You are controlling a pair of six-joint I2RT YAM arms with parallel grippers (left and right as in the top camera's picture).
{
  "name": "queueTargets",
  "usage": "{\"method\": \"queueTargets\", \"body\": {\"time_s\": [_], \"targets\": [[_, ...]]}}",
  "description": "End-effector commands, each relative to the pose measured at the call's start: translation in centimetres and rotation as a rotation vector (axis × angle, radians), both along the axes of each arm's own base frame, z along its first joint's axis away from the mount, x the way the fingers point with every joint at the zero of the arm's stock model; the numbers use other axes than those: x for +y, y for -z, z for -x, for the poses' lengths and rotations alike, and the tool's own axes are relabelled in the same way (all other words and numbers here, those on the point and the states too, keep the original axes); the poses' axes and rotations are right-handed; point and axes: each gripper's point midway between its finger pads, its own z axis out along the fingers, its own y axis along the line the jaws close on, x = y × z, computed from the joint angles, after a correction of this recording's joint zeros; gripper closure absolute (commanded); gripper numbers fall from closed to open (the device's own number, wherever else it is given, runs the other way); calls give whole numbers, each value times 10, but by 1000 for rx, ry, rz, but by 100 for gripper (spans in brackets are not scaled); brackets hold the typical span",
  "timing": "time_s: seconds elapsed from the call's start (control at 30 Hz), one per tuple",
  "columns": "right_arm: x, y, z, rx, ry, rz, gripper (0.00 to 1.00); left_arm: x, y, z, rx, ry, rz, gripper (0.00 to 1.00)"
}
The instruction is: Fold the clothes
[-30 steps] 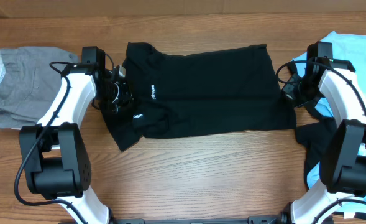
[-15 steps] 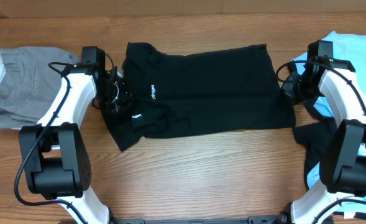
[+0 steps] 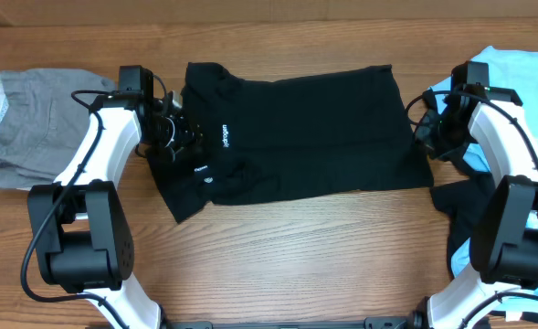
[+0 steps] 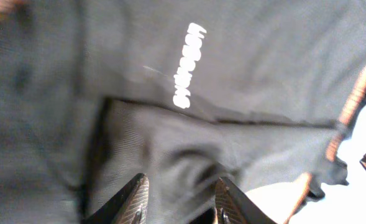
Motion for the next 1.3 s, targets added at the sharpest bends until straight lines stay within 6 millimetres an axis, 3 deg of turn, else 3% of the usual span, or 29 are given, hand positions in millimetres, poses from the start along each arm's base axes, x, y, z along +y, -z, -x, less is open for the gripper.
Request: {"method": "queueTargets", "body": {"time_s": [0.0,0.13,0.27,0.37,0.53,0.7,0.77,0.8,0.9,1.27], "targets": [[2,0,11,34,-17,-4,70,-40,-21,10,-58,157,179,58],[4,12,24,73,-24,-10,73,-58,-11,24,-72,289,92,54],[6,31,38,105,-40,-14,88,-69,5,39,-39,367,-56,53],[7,46,44,102,-40,-14,89,-78,11,45,-37,414,-126,45],[7,64,46,71,-39,-9,89,-76,22,48,-29,427,-273,41],[8,68,48,73,-39,-9,88,-75,25,44,-35,400,-312,37],[8,68,48,73,-39,-9,88,-77,25,42,-44,400,-310,41],[8,68,48,74,-39,-9,88,-78,25,41,-48,399,-310,50],[8,68,48,74,-39,-9,88,-80,25,41,-52,402,-309,60],[8,68,50,79,-39,-9,88,-86,33,53,-20,405,-352,62]]}}
